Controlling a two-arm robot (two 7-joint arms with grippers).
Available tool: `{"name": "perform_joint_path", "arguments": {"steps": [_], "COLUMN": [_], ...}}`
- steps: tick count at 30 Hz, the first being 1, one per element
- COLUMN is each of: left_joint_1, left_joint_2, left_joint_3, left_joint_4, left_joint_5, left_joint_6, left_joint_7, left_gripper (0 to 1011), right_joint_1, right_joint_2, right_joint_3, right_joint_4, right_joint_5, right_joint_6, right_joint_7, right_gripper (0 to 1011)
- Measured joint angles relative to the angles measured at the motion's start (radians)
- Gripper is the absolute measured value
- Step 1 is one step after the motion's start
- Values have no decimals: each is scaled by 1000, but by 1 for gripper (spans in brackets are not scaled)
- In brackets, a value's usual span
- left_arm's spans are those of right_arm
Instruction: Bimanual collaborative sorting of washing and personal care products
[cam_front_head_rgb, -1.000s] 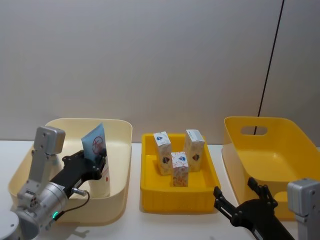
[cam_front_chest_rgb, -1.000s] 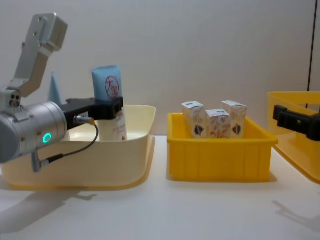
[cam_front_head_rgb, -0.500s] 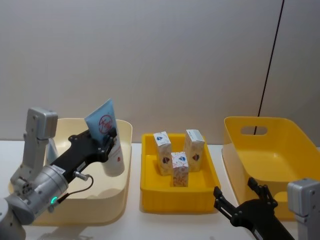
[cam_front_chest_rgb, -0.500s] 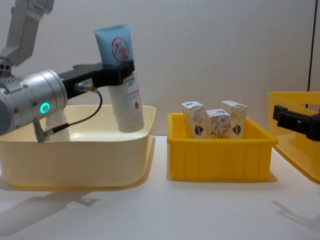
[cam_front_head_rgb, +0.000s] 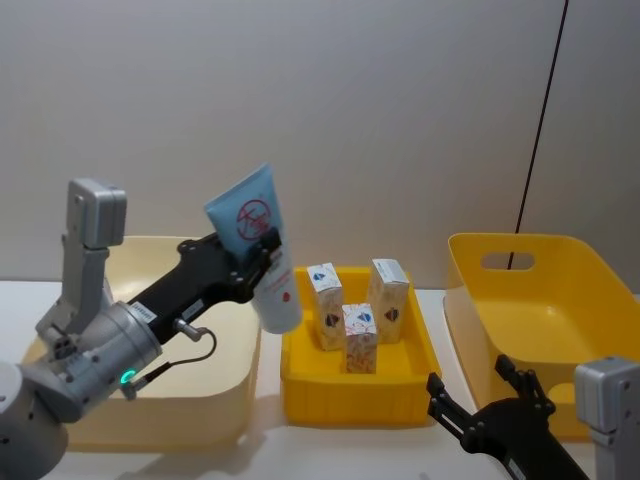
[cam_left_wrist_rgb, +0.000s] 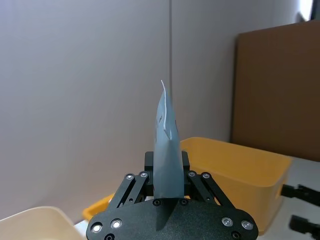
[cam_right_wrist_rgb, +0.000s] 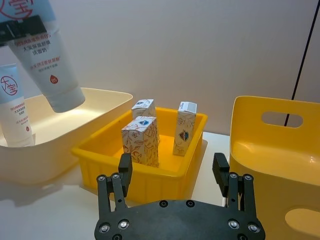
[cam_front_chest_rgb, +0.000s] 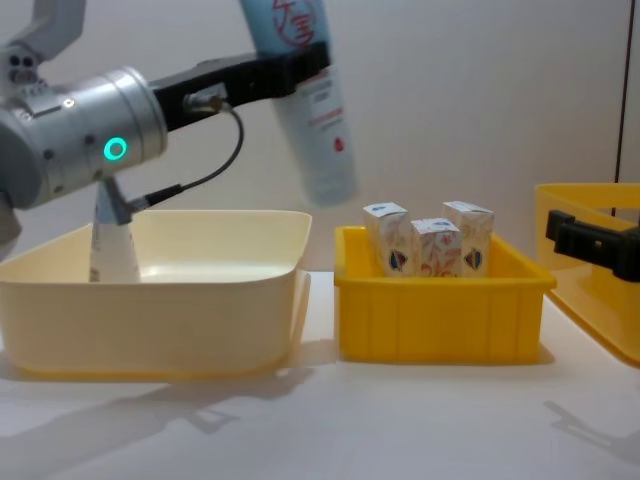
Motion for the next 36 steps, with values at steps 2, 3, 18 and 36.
{"name": "perform_joint_path", "arguments": {"steps": [2,3,18,36], "left_joint_1": [-4,-6,-60,-81], "left_joint_2": [-2,-3,-55,-80], "left_joint_3": [5,8,91,156], "left_joint_4": [0,0,48,89], "left_joint_5": [-8,-14,-74,-58], "left_joint_6": [4,7,53,43], "left_joint_7": [-13,-23,-150,-159], "left_gripper": [261,260,261,260], "right_joint_1": [0,0,0,0], "right_joint_2": [0,0,0,0], "right_joint_3": [0,0,0,0], "right_joint_4": [0,0,0,0], "right_joint_5": [0,0,0,0], "right_joint_6": [0,0,0,0], "right_joint_7": [0,0,0,0], "right_gripper": [1001,1001,1001,1001]}}
